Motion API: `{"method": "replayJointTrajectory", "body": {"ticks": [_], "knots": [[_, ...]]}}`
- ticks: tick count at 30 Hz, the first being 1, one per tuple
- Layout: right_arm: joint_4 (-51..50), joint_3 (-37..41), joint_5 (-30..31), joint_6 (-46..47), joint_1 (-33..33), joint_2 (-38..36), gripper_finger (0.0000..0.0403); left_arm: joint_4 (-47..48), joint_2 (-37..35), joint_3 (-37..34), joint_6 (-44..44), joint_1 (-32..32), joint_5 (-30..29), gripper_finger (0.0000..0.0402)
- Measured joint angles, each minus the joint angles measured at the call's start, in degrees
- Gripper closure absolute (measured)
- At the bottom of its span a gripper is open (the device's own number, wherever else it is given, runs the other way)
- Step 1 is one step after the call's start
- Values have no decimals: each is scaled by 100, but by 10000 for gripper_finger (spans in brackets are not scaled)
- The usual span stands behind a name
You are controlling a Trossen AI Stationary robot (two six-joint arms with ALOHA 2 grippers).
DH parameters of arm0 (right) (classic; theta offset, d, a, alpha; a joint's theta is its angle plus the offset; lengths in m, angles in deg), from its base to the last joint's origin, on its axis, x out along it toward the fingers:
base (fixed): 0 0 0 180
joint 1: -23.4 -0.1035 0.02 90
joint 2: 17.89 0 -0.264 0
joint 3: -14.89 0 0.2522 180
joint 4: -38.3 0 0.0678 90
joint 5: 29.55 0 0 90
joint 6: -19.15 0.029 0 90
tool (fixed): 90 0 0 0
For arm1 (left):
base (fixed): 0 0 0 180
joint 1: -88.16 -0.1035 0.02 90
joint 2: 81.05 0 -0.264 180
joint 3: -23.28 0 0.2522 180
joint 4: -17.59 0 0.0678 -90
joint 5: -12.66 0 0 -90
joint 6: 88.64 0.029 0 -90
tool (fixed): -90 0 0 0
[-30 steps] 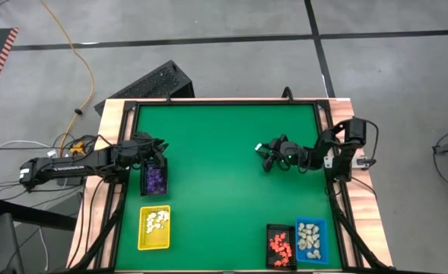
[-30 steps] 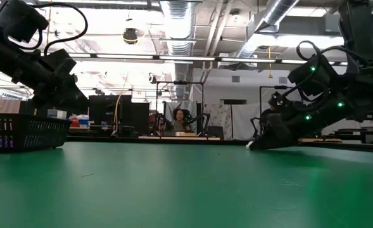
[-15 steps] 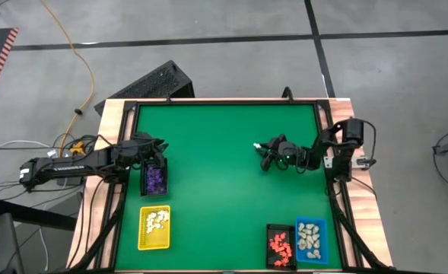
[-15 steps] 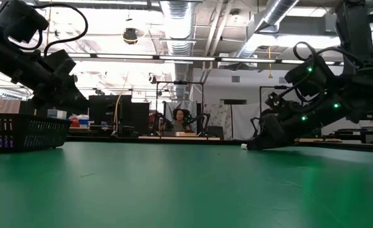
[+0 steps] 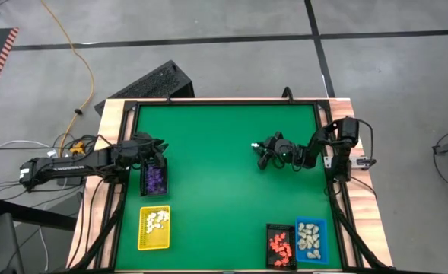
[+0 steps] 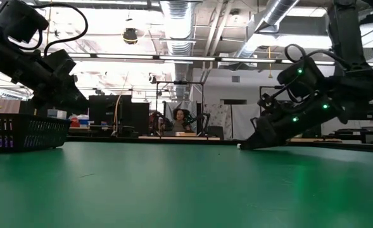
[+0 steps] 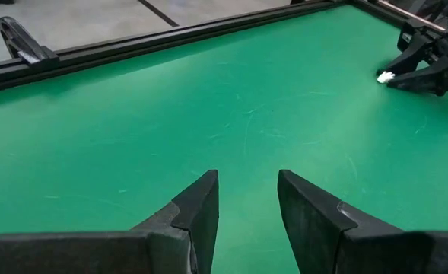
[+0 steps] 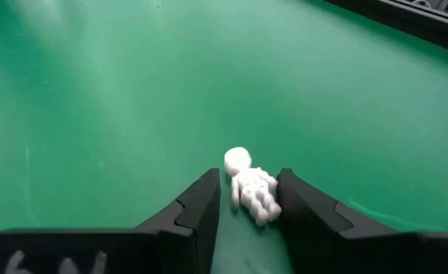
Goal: Sort Halloween decoration
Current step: Put the white skeleton toy into the yellow basket
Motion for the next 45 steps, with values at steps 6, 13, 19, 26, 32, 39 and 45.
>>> {"method": "replayJointTrajectory", "body": {"ticks": [6,13,19,26,32,39,45], "knots": [[-908,-324,16,-4,2,-11,299,-2,-2,0,0,-1,-1,276],[-1104,-404,47,102,-3,-13,364,-4,-2,0,-2,0,0,276],[-826,-394,51,376,-54,-1,377,-9,-1,0,0,-1,0,276],[-234,-582,23,782,-223,28,379,-15,-1,0,-1,-1,0,276],[-622,-1354,-150,568,-568,21,381,-50,0,0,-27,-1,2,276],[-2135,-2776,-402,85,-968,19,381,-65,-2,0,-46,-2,2,276],[-3569,-4162,-439,-611,-1433,17,380,-63,-2,0,-59,-2,1,276]]}}
